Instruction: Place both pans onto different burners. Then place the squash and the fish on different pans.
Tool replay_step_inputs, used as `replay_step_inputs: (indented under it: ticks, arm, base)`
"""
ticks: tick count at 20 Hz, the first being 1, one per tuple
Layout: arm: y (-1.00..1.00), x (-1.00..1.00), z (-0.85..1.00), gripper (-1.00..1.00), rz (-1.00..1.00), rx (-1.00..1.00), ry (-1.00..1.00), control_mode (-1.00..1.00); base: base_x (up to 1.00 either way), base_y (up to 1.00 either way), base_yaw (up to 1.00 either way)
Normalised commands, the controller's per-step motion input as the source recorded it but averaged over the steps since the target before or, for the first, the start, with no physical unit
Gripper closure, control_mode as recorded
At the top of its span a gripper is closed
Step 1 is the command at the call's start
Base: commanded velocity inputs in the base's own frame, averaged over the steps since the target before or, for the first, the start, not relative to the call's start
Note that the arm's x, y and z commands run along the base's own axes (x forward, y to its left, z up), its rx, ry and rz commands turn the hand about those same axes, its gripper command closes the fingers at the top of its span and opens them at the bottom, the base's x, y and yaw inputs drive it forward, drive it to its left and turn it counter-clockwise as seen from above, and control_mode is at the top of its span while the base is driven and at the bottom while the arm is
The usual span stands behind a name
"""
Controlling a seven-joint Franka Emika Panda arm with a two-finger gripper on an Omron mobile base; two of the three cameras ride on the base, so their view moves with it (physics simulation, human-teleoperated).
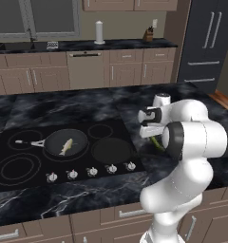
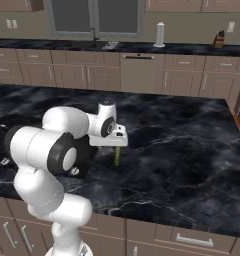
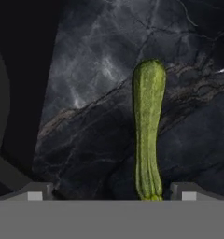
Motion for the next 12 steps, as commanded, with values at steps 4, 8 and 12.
replay_step_inputs:
  ticks: [4,8,12]
  arm:
    - [-0.19,0.10,0.00,-1.00,-0.07,0.00,0.08,-1.00]
    - [-0.16,0.15,-0.03,-1.00,-0.01,0.00,0.05,-1.00]
    - [-0.05,0.36,-0.16,-1.00,0.00,0.00,0.01,-1.00]
  base:
    - [0.00,0.00,0.00]
    - [0.00,0.00,0.00]
    - [0.00,0.00,0.00]
